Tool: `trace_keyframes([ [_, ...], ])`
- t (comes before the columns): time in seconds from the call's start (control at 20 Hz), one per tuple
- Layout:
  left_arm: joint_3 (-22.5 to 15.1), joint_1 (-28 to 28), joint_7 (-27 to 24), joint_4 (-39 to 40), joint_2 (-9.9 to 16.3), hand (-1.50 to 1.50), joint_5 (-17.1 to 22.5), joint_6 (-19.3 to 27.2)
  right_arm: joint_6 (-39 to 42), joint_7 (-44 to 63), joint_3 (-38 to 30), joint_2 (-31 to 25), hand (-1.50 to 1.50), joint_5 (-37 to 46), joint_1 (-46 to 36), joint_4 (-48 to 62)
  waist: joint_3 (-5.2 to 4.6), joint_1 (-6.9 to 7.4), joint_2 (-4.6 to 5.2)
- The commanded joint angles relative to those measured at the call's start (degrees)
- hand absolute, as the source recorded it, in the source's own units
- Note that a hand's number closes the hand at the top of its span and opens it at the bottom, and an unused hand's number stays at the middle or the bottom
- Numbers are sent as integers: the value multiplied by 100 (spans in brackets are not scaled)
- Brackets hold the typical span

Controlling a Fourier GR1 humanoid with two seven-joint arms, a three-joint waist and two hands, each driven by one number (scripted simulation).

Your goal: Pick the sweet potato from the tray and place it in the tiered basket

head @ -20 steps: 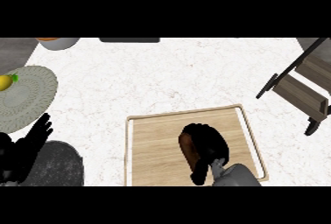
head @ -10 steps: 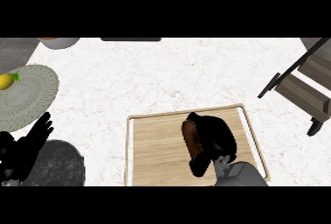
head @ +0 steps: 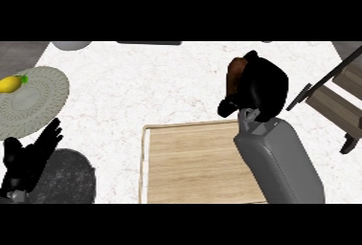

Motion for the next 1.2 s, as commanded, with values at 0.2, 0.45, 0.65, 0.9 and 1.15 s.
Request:
trace_keyframes([
  [0.2, -118, -125, 12, 78, -43, 0, -43, -66, 494, 1856, -825, 54, 150, 1664, -2515, 922, 6, 112, 24],
  [0.45, 26, -287, -112, 240, 24, 0, -47, -10, 209, 1790, -1396, 55, 150, 2060, -3614, 1850, 32, 90, 86],
  [0.65, 146, -293, -2, 239, 200, 0, 68, -169, 337, 1585, -2049, -203, 150, 2318, -4386, 2313, 41, 23, 59],
  [0.9, 64, -196, -192, 364, 8, 0, -9, -102, -399, 722, -2707, -873, 150, 2367, -4817, 3277, 46, 18, 100],
  [1.15, 168, -182, -202, 413, -5, 0, 57, -97, -670, -285, -3112, -1814, 150, 2283, -4718, 3834, 52, -62, 91],
])
